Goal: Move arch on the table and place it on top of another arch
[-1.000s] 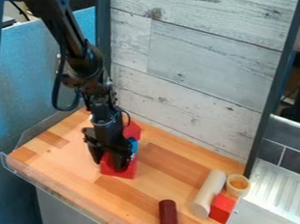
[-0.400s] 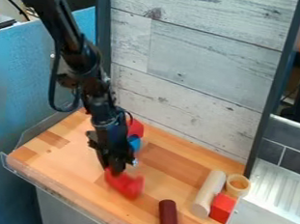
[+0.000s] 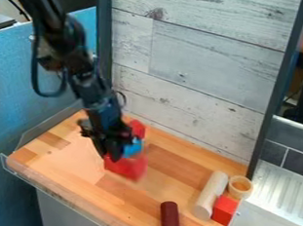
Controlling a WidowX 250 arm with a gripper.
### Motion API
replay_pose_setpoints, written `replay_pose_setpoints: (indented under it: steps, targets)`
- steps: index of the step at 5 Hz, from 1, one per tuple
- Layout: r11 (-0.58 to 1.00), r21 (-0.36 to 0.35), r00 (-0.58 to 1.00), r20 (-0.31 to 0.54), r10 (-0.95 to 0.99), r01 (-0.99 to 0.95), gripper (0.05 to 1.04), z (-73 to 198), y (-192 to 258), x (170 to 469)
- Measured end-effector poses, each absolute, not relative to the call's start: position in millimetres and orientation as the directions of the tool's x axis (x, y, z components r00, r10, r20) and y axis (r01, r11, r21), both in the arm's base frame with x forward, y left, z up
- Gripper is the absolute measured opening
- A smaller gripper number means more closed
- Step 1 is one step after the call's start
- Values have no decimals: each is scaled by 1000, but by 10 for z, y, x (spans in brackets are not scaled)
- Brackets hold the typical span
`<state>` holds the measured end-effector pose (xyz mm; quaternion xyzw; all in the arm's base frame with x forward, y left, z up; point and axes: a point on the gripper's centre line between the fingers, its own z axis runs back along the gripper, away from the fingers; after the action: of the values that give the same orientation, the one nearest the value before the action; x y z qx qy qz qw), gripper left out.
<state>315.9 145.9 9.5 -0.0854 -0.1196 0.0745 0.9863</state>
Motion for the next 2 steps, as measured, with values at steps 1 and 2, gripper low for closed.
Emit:
replay_pose_setpoints:
  steps: [1, 2]
  targets:
    - [902, -248, 891, 204, 405, -354, 220, 160, 1636, 3153]
    - [761, -321, 759, 164, 630, -563, 220, 255, 1784, 3180]
